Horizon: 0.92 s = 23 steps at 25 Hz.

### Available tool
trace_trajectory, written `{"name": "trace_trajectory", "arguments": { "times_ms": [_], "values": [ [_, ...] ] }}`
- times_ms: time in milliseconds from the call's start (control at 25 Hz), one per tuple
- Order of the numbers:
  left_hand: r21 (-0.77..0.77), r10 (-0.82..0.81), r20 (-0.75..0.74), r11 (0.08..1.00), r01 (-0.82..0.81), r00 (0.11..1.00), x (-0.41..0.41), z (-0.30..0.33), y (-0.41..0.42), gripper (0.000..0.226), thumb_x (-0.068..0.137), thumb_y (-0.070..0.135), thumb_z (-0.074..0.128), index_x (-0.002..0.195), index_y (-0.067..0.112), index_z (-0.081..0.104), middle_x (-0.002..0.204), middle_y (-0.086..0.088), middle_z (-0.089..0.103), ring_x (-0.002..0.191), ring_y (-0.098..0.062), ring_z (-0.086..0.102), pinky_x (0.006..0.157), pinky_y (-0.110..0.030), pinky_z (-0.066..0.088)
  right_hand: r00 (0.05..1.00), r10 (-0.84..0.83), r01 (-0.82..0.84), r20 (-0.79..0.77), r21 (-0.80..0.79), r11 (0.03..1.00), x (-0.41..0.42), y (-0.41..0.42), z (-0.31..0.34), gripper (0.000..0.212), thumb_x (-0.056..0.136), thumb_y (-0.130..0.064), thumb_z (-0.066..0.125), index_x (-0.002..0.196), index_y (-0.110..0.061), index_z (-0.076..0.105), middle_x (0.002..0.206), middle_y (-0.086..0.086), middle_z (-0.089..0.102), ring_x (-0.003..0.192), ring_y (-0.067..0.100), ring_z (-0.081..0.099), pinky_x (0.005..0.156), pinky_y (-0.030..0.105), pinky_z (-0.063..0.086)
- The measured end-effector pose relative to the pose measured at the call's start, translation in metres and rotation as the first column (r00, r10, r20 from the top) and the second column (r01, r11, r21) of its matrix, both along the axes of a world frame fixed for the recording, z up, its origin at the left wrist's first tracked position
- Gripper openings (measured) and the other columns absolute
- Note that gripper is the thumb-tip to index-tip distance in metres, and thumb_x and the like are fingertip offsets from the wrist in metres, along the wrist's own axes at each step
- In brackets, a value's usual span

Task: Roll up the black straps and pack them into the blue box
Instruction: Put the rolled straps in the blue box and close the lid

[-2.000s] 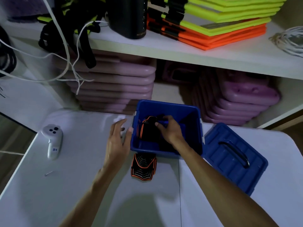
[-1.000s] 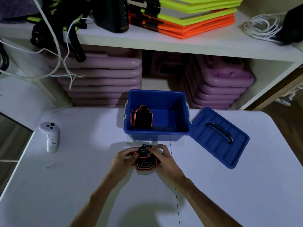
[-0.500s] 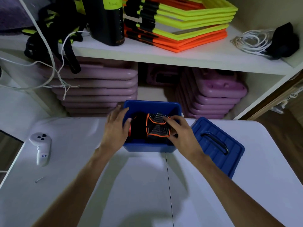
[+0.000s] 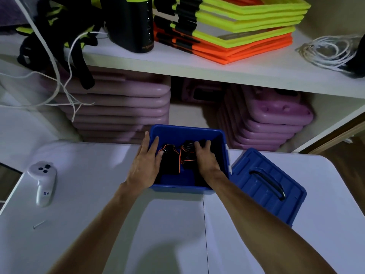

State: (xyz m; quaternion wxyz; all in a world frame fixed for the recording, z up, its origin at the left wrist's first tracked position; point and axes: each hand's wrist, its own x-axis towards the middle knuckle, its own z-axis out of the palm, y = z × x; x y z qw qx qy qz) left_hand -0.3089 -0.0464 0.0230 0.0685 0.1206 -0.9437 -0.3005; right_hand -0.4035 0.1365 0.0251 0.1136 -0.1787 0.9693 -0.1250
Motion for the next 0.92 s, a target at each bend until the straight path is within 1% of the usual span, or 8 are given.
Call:
{"name": "trace_trajectory", "arguments": {
  "times_ms": [120,200,360,480,600,680,760,920],
  "values": [
    [0.004,-0.002,0.003,1.0,0.002,1.0,0.0,0.0,0.0,0.057,0.098,0.032,0.044,0.149,0.013,0.028,0.161,-0.013,0.006,0.144,-0.033,0.025,0.114,-0.041,0.029,0.995,-0.059,0.065,0.085,-0.07,0.995,-0.004,-0.001,-0.004,0.063,0.081,0.019,0.05,0.127,-0.019,0.03,0.129,0.022,0.032,0.09,0.04,0.059,0.082,0.046,0.052],
    [0.003,-0.007,0.001,1.0,0.007,1.0,0.0,0.001,0.001,0.059,0.098,0.034,0.045,0.149,0.013,0.027,0.161,-0.013,0.006,0.144,-0.033,0.025,0.113,-0.042,0.03,0.986,-0.051,0.07,0.16,-0.112,0.991,-0.005,0.001,0.0,0.069,0.081,0.013,0.06,0.129,-0.024,0.027,0.13,0.021,0.031,0.093,0.041,0.059,0.084,0.047,0.052],
    [-0.023,-0.009,0.016,1.0,0.009,1.0,0.002,0.005,0.001,0.061,0.097,0.037,0.045,0.15,0.013,0.027,0.161,-0.014,0.008,0.143,-0.035,0.026,0.112,-0.046,0.034,0.97,-0.013,0.065,0.242,-0.207,0.976,0.007,0.01,0.02,0.096,0.077,-0.007,0.077,0.147,-0.034,0.015,0.138,0.017,0.027,0.107,0.041,0.059,0.095,0.047,0.051],
    [-0.112,-0.008,0.05,0.994,0.013,0.999,0.002,0.011,-0.001,0.063,0.097,0.046,0.036,0.149,0.011,0.028,0.158,-0.02,0.016,0.144,-0.038,0.023,0.113,-0.054,0.031,0.986,0.011,0.047,0.169,-0.332,0.942,0.021,0.025,0.039,0.079,0.086,-0.015,0.071,0.149,-0.026,0.024,0.141,0.012,0.031,0.12,0.03,0.052,0.103,0.034,0.042],
    [-0.223,-0.014,0.028,0.975,0.02,1.0,-0.003,0.031,0.007,0.067,0.095,0.053,0.025,0.148,0.011,0.029,0.157,-0.022,0.019,0.146,-0.038,0.016,0.116,-0.055,0.021,0.998,-0.065,0.068,0.023,-0.458,0.886,0.032,0.052,0.062,0.054,0.093,-0.023,0.064,0.142,-0.02,0.041,0.136,0.007,0.041,0.121,0.017,0.047,0.1,0.018,0.032],
    [-0.255,-0.052,-0.007,0.966,0.048,0.999,-0.009,0.052,0.022,0.068,0.094,0.054,0.02,0.148,0.013,0.03,0.157,-0.02,0.02,0.146,-0.036,0.017,0.115,-0.053,0.019,0.98,-0.188,0.122,-0.066,-0.548,0.828,0.04,0.074,0.076,0.04,0.093,-0.024,0.063,0.132,-0.019,0.052,0.125,0.003,0.048,0.11,0.011,0.048,0.095,0.017,0.033],
    [-0.264,-0.121,-0.046,0.959,0.105,0.992,-0.014,0.069,0.042,0.068,0.094,0.055,0.018,0.149,0.015,0.028,0.158,-0.017,0.02,0.147,-0.033,0.017,0.116,-0.05,0.019,0.957,-0.282,0.185,-0.066,-0.606,0.773,0.052,0.099,0.084,0.031,0.094,-0.023,0.062,0.124,-0.02,0.056,0.117,0.0,0.049,0.1,0.005,0.044,0.091,0.019,0.037],
    [-0.255,-0.288,-0.068,0.931,0.262,0.955,-0.023,0.083,0.1,0.07,0.093,0.055,0.011,0.15,0.017,0.025,0.159,-0.014,0.017,0.148,-0.028,0.014,0.119,-0.046,0.015,0.92,-0.392,0.316,-0.009,-0.574,0.755,0.075,0.153,0.077,0.035,0.095,-0.024,0.06,0.129,-0.019,0.053,0.123,0.003,0.049,0.1,0.004,0.043,0.089,0.017,0.035]
  ]
}}
